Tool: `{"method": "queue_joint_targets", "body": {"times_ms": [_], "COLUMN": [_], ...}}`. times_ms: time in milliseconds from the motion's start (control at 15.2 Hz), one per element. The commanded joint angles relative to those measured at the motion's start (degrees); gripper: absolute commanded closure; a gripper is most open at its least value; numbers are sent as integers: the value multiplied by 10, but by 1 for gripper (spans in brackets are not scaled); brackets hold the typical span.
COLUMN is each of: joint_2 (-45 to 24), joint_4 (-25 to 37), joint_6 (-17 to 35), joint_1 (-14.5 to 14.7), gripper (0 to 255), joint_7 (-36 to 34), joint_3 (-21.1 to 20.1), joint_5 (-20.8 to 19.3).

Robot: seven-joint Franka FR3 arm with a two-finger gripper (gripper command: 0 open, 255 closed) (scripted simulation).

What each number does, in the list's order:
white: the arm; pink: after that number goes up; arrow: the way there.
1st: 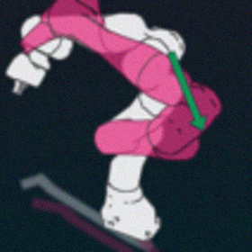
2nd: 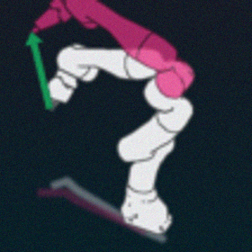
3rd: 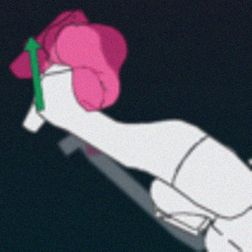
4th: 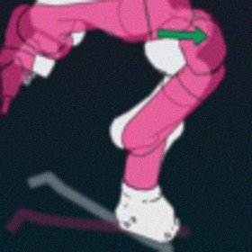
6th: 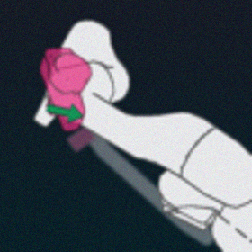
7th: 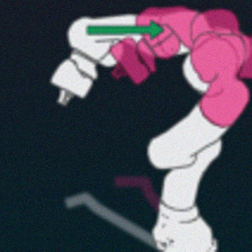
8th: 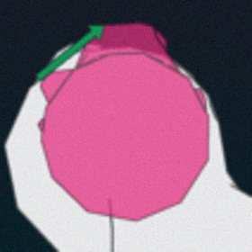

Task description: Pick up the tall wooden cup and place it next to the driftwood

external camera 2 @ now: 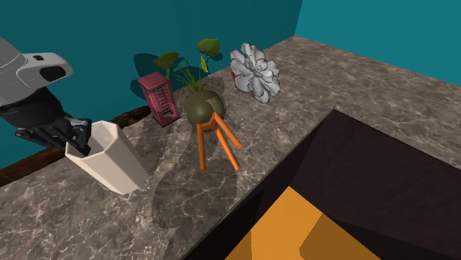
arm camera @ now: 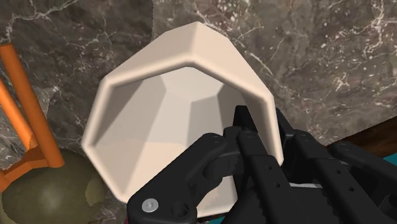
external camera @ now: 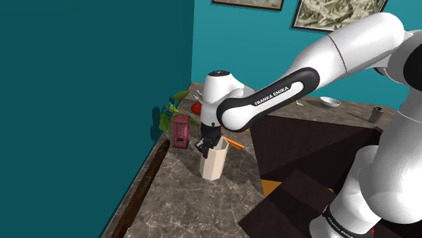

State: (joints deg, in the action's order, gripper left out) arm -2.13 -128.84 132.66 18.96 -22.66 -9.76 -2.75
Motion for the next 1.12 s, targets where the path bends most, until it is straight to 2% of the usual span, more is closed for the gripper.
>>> {"method": "queue_joint_targets", "body": {"times_ms": [0, 264, 792, 858, 1056], "joint_2": [-9, -32, -32, -32, -31], "joint_4": [-4, -15, -15, -15, -15], "joint_6": [14, 47, 47, 47, 46], "joint_1": [0, 1, 1, 1, 1], "gripper": [255, 255, 255, 0, 0], "joint_7": [-3, -9, -9, -9, -9], "joint_3": [0, 1, 1, 1, 1], "joint_5": [-3, -10, -10, -10, -10]}}
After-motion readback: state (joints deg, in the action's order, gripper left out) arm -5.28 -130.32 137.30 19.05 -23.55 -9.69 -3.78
